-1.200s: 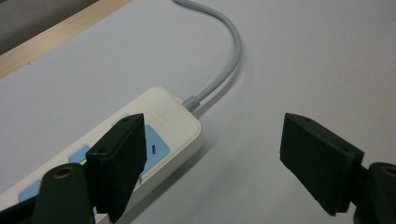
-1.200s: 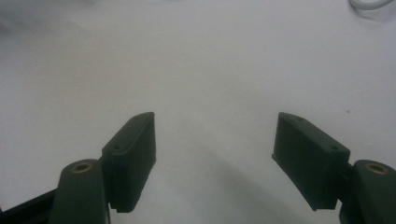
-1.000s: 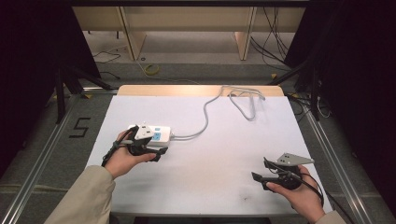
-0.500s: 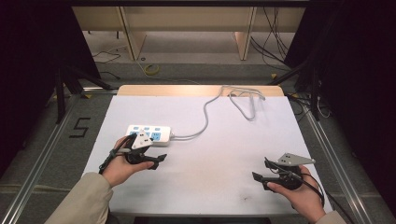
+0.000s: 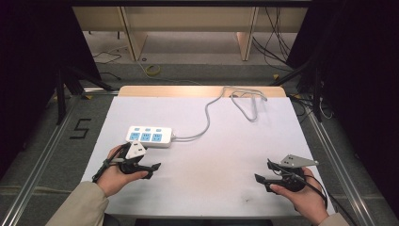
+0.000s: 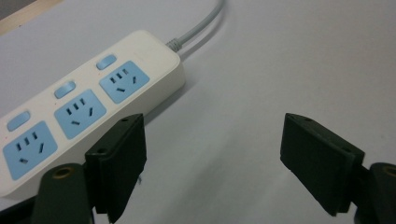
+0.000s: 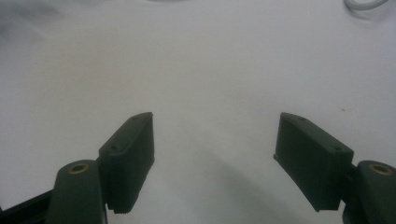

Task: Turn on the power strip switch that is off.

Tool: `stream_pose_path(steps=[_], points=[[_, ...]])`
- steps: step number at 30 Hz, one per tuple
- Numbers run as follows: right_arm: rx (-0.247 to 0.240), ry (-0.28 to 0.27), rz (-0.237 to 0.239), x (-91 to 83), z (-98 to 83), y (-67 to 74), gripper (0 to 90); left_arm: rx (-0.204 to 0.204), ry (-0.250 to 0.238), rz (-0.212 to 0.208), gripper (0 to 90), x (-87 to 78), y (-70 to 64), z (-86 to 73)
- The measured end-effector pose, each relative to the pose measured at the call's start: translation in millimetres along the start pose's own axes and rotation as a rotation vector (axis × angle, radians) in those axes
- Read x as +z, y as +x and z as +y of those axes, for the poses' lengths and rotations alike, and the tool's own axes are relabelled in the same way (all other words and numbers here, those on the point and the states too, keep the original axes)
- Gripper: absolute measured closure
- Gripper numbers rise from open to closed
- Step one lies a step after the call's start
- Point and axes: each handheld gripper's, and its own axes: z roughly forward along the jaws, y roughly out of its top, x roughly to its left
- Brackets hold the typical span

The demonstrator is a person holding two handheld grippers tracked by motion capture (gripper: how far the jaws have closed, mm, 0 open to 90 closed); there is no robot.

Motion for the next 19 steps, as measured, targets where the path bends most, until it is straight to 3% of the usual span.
stream_pose_path(steps=[5,19], points=[[0.001,0.001,-0.002,-0.4,-0.3,-0.4,28.5,-0.016,0.002,0.009,22.4,-5.1,1.9,-7.8],[-0.005,0.004,-0.004,-0.1,0.5,-0.2,28.4,-0.002,0.020,0.005,22.4,-2.6,-1.2,-10.4]])
